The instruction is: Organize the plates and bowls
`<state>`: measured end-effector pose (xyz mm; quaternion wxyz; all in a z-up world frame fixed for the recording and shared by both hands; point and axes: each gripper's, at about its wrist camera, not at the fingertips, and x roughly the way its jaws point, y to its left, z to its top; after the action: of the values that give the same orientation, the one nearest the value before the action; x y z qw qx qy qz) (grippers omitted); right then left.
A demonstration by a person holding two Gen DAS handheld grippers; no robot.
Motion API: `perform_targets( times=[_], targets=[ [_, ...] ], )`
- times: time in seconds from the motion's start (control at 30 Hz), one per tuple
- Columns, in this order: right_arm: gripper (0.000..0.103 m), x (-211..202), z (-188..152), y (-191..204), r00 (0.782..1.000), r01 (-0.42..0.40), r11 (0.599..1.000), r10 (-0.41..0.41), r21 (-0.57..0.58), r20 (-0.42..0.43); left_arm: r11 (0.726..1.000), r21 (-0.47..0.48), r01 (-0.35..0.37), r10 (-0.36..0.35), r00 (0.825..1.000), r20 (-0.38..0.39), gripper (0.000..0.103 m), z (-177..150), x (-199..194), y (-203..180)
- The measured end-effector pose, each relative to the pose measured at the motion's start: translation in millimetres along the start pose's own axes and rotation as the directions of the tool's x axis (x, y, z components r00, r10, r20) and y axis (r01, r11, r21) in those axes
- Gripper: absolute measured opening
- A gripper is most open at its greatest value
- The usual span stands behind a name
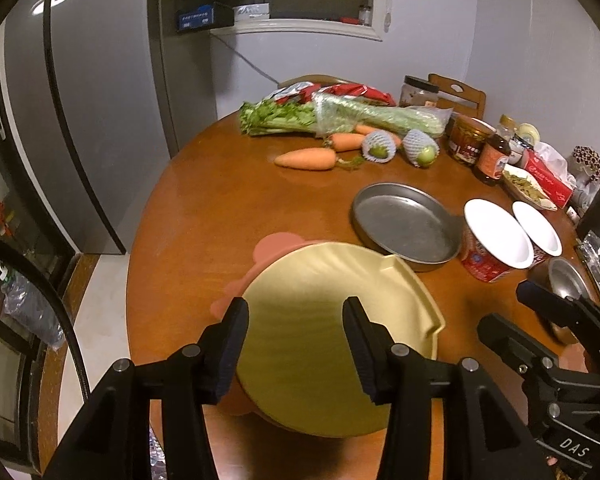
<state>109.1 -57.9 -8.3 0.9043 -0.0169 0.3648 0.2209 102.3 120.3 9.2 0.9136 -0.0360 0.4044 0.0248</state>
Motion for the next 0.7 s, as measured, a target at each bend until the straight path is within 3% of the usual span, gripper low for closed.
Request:
perform_targets(
  times=[0.47, 0.7],
  targets=[
    [0.068, -15.9, -5.8, -43.0, 1.000, -0.002, 0.994, 0.000, 0.108, 0.017, 0.998, 0.060, 0.002, -0.003, 1.000, 0.015, 0.051, 19.7, -2.5, -38.9],
    [0.068, 2.4, -2.2, -60.2, 1.000, -0.010, 0.986, 0.015, 0.164, -0.027, 0.996, 0.086, 0.016, -0.015, 1.000, -0.009, 0.051, 32.3, 11.1, -52.5]
  ],
)
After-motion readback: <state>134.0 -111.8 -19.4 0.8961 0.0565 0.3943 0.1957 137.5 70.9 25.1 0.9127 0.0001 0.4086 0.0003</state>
